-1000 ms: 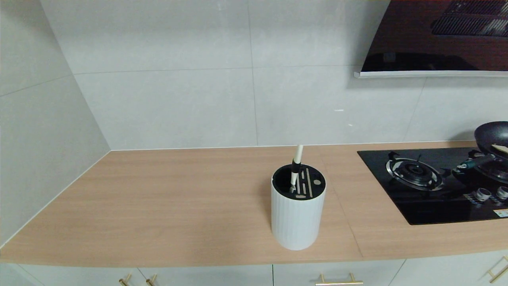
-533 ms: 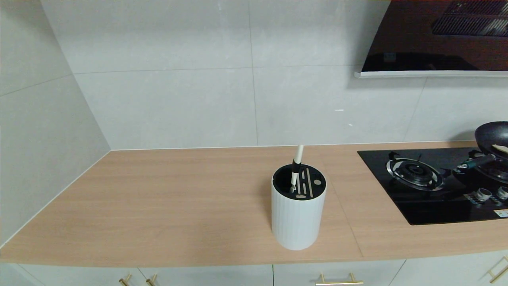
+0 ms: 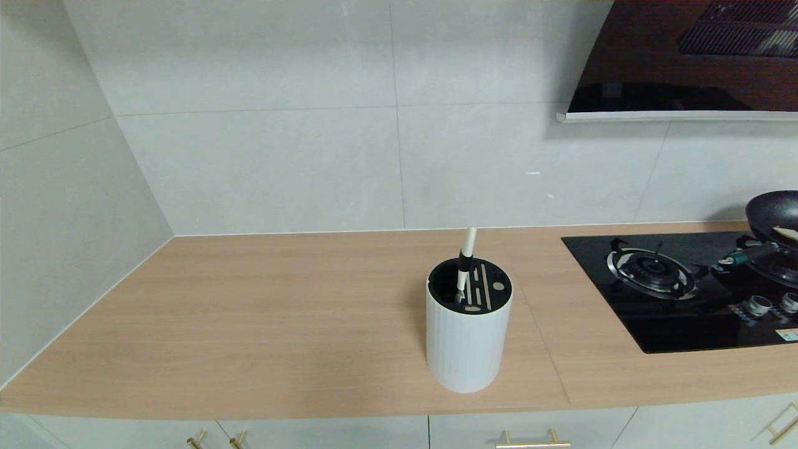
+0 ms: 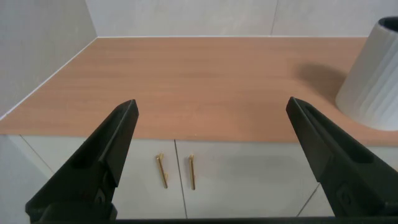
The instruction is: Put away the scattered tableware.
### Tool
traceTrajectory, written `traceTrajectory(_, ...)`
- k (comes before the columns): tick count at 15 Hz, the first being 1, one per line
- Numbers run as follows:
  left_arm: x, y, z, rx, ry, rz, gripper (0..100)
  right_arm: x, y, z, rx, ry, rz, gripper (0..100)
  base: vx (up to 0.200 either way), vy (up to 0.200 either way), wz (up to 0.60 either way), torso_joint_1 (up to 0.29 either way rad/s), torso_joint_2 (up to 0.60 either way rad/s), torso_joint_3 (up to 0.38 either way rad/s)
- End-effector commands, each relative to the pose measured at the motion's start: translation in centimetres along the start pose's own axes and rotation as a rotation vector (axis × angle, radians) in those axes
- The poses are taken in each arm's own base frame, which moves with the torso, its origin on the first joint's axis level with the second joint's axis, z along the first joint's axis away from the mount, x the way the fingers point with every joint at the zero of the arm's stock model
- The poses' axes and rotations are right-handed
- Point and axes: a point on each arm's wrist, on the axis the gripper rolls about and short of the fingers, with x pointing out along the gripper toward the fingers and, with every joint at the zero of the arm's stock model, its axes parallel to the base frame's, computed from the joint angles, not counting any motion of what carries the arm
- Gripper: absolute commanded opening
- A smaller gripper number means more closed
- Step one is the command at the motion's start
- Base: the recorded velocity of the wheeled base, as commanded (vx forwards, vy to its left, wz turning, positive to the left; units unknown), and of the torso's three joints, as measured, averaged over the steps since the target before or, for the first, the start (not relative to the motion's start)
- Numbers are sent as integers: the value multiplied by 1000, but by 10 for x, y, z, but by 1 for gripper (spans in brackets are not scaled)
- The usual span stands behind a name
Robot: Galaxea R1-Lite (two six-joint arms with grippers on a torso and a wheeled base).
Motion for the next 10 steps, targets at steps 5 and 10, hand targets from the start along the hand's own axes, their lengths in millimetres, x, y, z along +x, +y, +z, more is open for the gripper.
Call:
traceTrajectory(5,0,0,0,-11,2,2,100,0,0,-1,62,11,0,100,0,0,0,0,0,0)
traceTrajectory(10,0,0,0,-11,2,1,100,0,4,-7,47,63,160,100,0,0,0,0,0,0)
